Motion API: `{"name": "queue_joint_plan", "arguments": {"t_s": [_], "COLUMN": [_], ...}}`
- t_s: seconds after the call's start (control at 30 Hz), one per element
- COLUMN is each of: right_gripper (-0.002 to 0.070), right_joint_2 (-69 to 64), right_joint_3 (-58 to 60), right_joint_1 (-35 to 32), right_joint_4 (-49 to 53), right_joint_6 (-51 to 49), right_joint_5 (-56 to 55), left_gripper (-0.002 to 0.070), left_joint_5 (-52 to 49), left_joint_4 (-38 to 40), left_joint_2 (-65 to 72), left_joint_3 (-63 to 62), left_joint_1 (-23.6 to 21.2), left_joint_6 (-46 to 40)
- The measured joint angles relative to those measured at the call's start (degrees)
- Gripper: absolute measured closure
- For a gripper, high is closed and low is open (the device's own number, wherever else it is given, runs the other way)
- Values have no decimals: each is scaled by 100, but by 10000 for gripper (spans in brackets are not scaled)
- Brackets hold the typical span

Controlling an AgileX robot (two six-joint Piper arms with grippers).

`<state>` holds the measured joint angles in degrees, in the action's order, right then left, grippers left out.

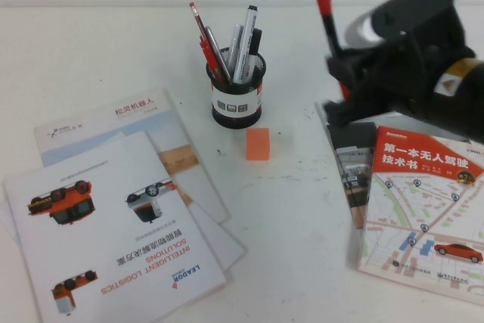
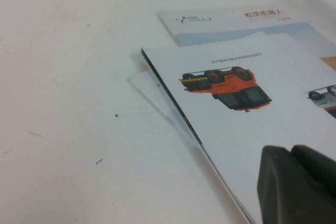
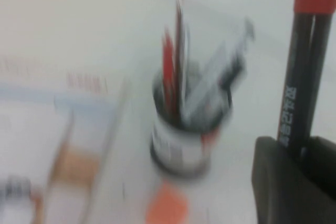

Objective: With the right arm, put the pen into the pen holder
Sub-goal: Place the pen onto the pen holder

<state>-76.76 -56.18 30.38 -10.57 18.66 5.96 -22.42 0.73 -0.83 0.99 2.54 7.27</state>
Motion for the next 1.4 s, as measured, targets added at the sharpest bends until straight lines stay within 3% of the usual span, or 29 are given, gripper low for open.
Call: {"name": "queue_joint_plan", "arguments": {"t_s": [0.13,0.27,0.4,0.5,0.63,0.83,1.1,1.17,1.33,1.4], "right_gripper": [617,617,617,617,617,617,610,573,294,250], "right_joint_2": [-419,-1115,-2200,-2921,-3686,-4402,-4798,-4837,-4822,-4650], "right_joint_3": [23,23,-356,-1004,-1892,-2737,-2817,-2817,-2817,-2817], "right_joint_1": [468,520,193,-9,-64,-79,-79,-79,-79,-79], "right_joint_4": [-138,-52,1249,2387,2902,3125,2734,2724,2711,2711], "right_joint_6": [-372,-2209,-3768,-4142,-4246,-4062,-3614,-3615,-3645,-3849], "right_joint_5": [-2313,-4735,-6181,-6161,-5493,-4386,-4177,-4177,-4368,-4372], "left_gripper": [677,677,678,678,678,678,678,678,677,678], "left_joint_5": [0,0,0,0,0,0,0,0,0,0], "left_joint_4": [0,0,0,0,0,0,0,0,0,0], "left_joint_2": [0,0,0,0,0,0,0,0,0,0], "left_joint_3": [0,0,0,0,0,0,0,0,0,0], "left_joint_1": [0,0,0,0,0,0,0,0,0,0], "left_joint_6": [0,0,0,0,0,0,0,0,0,0]}}
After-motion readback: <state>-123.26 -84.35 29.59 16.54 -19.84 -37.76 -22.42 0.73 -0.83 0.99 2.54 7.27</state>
